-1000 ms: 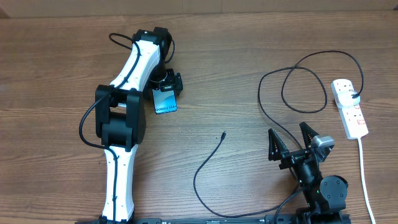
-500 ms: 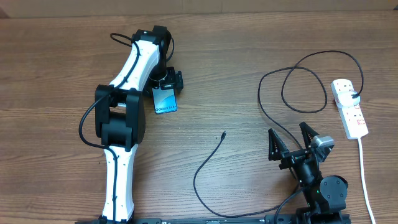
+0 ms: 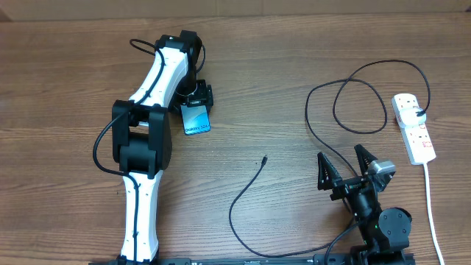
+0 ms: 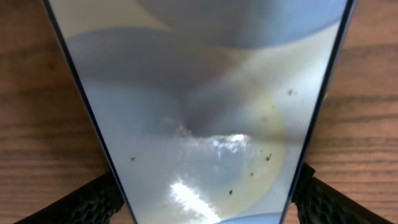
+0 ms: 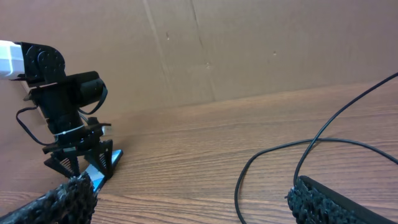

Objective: Plug charger to phone and switch on socket
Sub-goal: 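Grasp the phone with the left gripper and lift it upright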

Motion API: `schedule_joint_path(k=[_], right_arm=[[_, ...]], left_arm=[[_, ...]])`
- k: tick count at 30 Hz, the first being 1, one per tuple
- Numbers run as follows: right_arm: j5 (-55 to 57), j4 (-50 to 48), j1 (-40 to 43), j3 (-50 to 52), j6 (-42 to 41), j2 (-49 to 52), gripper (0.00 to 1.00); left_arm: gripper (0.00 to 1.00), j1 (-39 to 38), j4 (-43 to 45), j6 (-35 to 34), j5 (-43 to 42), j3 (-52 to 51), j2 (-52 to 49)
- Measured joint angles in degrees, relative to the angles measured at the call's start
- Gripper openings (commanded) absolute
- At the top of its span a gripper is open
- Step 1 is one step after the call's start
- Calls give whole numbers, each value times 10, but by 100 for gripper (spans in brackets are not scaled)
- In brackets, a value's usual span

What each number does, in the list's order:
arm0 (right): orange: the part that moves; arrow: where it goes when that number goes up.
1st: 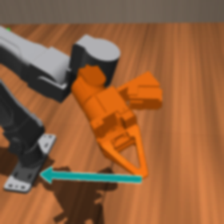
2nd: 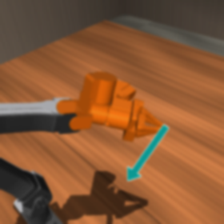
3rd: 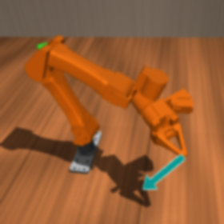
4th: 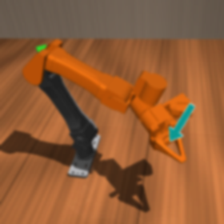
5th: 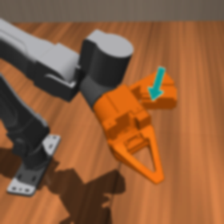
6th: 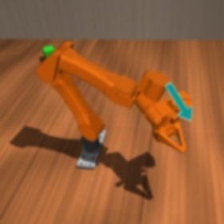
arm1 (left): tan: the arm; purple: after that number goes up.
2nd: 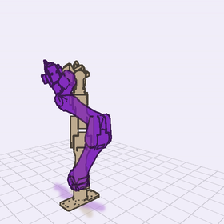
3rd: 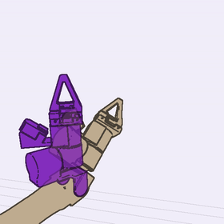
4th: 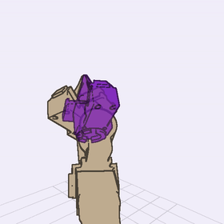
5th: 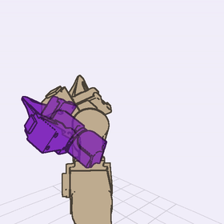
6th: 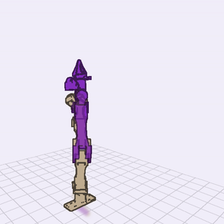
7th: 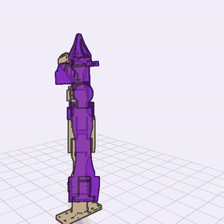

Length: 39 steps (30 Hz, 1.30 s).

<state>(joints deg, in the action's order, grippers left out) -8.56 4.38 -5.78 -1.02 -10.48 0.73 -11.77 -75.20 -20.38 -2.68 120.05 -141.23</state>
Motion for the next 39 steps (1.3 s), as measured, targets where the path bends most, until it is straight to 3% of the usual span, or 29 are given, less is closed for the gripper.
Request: schedule_joint_path(k=[12,16,22,24,39], right_arm=[[0,0,0,0,0,0,100],[0,0,0,0,0,0,100],[0,0,0,0,0,0,100],[0,0,0,0,0,0,100],[0,0,0,0,0,0,100]], left_arm=[[82,-24,-93,0,-14,0,-9],[100,-46,-119,6,-14,0,-13],[99,-60,-93,11,-19,0,-13],[89,-59,-78,11,-27,0,-13],[100,-61,-25,-4,26,-1,38]])
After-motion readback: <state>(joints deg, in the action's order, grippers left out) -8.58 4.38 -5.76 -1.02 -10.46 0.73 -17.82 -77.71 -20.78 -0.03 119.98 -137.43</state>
